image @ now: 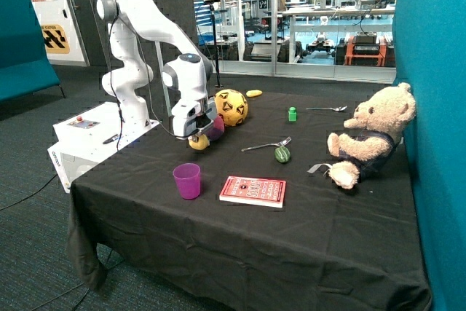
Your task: Sort the balls from left to right in order of size
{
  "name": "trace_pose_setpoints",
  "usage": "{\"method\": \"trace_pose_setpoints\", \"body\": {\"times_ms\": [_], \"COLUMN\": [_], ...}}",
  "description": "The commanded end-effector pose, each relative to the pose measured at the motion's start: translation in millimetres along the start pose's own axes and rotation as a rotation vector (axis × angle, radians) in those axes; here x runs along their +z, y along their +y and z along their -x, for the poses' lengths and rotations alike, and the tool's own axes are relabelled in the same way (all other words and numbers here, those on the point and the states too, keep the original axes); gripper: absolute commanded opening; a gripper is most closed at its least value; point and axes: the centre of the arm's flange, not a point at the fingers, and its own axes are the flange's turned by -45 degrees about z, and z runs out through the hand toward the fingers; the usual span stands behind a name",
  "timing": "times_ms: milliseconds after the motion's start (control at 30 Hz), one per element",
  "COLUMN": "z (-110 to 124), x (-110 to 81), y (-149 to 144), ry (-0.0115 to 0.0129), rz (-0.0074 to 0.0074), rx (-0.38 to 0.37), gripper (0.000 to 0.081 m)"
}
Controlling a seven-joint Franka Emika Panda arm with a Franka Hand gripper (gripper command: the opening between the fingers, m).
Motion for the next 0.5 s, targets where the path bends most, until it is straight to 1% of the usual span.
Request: {"method": "trace_pose_setpoints", "body": {"times_ms": [0, 267, 467], "z": [6.5, 11.2, 14.9], "x": [6.6, 7.7, 10.0], "y": [3.8, 15.0, 17.0], "ry": [0.0034, 0.0034, 0.0034], "rz": [0.0008, 0.0008, 0.0008], "rx": [0.003, 0.02, 0.026], "gripper": [0.0, 0.0, 0.0]}}
